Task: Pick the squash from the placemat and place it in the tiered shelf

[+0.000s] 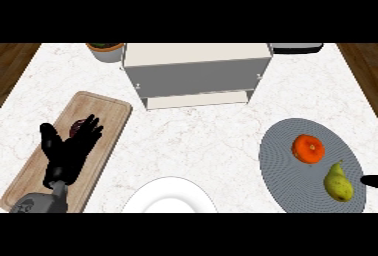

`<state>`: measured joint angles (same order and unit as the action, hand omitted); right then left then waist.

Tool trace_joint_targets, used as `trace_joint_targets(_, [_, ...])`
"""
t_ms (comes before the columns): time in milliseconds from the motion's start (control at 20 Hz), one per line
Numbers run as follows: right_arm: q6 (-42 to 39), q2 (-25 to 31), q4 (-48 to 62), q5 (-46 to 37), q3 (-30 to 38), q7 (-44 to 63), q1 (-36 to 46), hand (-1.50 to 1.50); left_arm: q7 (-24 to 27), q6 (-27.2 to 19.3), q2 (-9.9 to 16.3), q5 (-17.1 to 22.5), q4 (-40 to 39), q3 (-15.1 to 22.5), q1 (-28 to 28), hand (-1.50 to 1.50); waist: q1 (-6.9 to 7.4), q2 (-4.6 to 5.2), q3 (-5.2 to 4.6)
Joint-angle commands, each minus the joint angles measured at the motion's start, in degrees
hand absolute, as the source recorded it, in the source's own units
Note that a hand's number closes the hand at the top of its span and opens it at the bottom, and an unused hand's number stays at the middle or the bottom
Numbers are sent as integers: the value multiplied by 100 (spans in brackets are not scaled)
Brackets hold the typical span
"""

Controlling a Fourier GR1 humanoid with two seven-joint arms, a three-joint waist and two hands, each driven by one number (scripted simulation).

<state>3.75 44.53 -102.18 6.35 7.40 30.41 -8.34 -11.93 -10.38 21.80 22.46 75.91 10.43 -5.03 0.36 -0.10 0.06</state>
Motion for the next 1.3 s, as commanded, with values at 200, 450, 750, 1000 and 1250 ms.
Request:
trace_joint_targets(200, [95,-182,215,-878,-820,2012,1448,-150,-325,150,142,-23,112,-219,120,0,65,16,-9])
trace_joint_targets(450, [-431,-386,397,-1231,-1138,2174,1515,-150,-86,322,-52,-141,-127,-318,155,0,-18,10,-8])
trace_joint_targets(750, [-496,-946,1083,-1904,-1327,2332,1881,-150,-67,107,-376,-470,-63,-319,202,0,-13,11,-6])
trace_joint_targets(1000, [-121,-1369,555,-2747,-1557,2714,1466,-150,40,343,-461,-553,-30,-381,395,0,-37,5,-7])
trace_joint_targets(1250, [-499,-1579,845,-2928,-1237,2382,1389,-150,-145,421,-474,-771,39,-619,317,0,-42,6,-6])
